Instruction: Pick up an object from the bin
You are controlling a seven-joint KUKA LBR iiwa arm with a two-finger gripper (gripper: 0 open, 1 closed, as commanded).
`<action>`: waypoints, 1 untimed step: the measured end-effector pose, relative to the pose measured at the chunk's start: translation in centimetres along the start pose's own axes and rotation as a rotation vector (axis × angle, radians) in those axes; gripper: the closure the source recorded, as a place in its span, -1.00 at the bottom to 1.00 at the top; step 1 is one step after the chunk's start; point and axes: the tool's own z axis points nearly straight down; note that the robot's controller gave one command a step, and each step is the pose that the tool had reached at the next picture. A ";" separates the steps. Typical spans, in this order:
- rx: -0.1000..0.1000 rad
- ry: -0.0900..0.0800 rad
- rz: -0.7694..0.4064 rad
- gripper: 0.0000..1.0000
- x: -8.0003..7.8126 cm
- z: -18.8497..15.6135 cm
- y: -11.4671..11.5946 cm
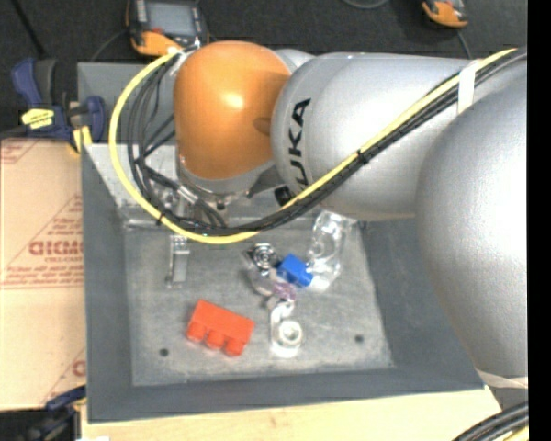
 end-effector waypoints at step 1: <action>0.005 0.000 -0.144 -1.00 4.9 6.5 -8.7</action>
Offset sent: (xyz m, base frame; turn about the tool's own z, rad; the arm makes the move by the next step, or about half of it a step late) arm -0.0479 -0.0821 -0.0627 -0.1487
